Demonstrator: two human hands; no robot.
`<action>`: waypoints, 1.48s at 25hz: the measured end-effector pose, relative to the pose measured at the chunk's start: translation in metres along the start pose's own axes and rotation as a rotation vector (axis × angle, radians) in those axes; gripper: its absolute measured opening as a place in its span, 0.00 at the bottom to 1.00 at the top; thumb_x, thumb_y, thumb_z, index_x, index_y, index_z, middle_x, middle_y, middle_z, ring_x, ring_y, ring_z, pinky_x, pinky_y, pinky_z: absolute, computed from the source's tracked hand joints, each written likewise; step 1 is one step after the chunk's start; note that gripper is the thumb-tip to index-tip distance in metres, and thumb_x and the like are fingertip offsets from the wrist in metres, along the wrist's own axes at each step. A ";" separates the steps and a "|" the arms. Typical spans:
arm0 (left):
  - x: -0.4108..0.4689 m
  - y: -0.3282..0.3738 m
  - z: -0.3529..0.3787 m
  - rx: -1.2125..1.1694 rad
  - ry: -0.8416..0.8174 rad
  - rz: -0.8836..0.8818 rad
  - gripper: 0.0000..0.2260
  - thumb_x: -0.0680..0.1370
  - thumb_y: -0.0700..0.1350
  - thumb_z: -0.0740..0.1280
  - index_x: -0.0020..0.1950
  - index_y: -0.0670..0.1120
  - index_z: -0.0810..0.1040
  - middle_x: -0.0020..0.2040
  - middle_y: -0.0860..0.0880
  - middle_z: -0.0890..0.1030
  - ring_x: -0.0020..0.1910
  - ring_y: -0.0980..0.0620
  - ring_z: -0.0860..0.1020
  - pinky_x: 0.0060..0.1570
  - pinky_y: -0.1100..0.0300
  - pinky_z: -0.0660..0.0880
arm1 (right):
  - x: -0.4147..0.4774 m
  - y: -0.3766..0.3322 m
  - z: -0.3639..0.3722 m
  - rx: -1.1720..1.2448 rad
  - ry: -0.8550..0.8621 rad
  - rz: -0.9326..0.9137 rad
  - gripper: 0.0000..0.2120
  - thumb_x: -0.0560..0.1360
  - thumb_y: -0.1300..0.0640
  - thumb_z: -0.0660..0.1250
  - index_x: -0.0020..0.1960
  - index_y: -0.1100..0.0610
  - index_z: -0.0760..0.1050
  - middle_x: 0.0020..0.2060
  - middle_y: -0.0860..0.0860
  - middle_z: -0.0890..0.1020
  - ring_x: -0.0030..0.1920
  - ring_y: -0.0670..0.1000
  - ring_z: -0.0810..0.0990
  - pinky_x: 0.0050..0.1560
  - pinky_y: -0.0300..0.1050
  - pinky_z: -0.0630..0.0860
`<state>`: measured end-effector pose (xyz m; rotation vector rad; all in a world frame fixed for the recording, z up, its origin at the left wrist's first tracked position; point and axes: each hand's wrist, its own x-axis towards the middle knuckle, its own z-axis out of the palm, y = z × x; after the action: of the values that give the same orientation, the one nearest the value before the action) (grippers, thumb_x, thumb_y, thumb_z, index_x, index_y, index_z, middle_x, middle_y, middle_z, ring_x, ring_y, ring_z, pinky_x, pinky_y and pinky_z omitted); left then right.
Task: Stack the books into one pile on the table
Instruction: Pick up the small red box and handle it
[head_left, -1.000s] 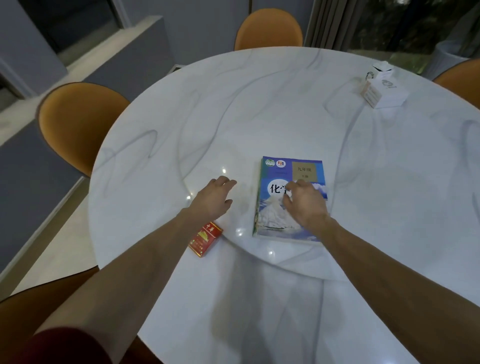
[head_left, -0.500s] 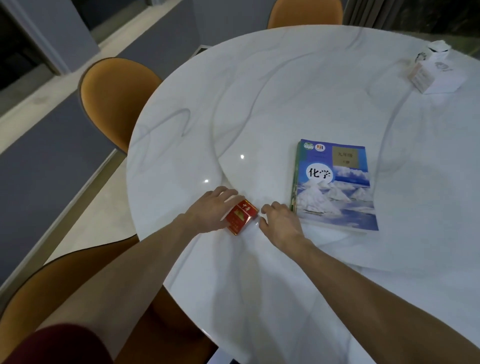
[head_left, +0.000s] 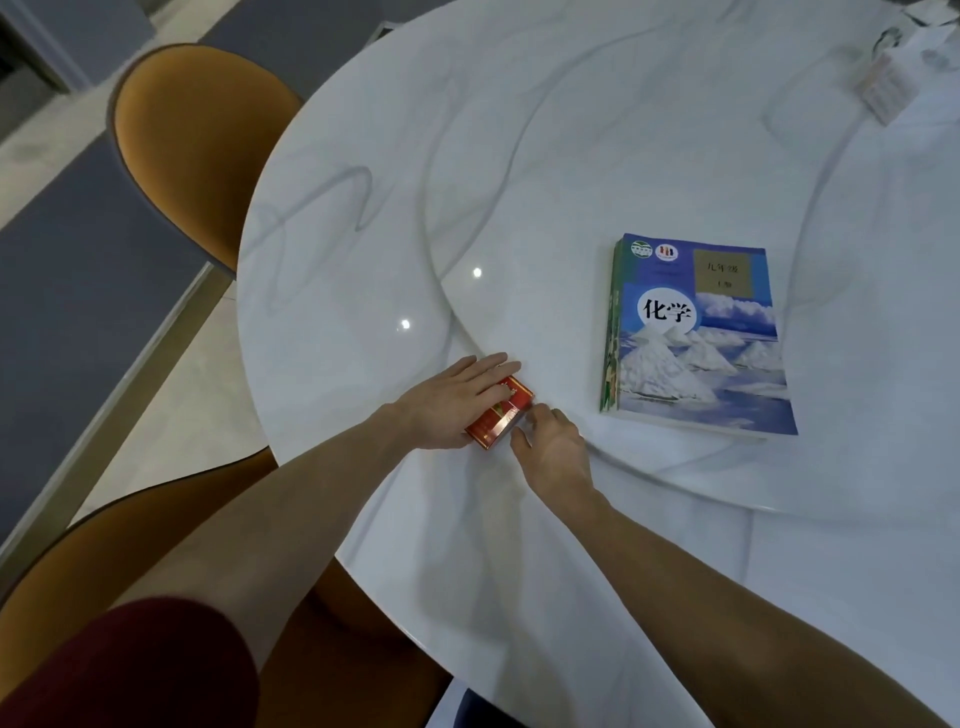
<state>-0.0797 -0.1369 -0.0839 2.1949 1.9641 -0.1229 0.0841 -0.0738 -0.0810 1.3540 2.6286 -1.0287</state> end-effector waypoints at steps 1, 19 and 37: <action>0.001 -0.001 0.001 -0.015 0.011 0.005 0.31 0.72 0.47 0.70 0.73 0.44 0.63 0.78 0.44 0.56 0.78 0.45 0.51 0.76 0.52 0.53 | 0.001 0.000 0.001 0.027 0.011 -0.001 0.15 0.78 0.55 0.60 0.61 0.63 0.72 0.55 0.59 0.79 0.54 0.57 0.78 0.53 0.47 0.74; 0.019 0.050 -0.049 -0.266 0.311 -0.153 0.27 0.72 0.56 0.70 0.66 0.45 0.71 0.73 0.41 0.64 0.72 0.44 0.63 0.61 0.51 0.76 | 0.006 0.007 -0.079 0.488 0.170 0.009 0.12 0.76 0.62 0.66 0.59 0.61 0.76 0.52 0.58 0.82 0.45 0.49 0.78 0.45 0.33 0.74; 0.177 0.210 -0.124 -0.363 0.414 -0.034 0.26 0.72 0.56 0.70 0.66 0.48 0.71 0.72 0.45 0.64 0.72 0.47 0.61 0.68 0.51 0.68 | -0.045 0.133 -0.242 0.400 0.520 0.123 0.09 0.76 0.63 0.64 0.55 0.61 0.79 0.48 0.58 0.84 0.43 0.50 0.78 0.48 0.38 0.73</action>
<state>0.1410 0.0385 0.0224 2.0610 2.0156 0.6799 0.2761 0.0829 0.0491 2.0916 2.7069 -1.4013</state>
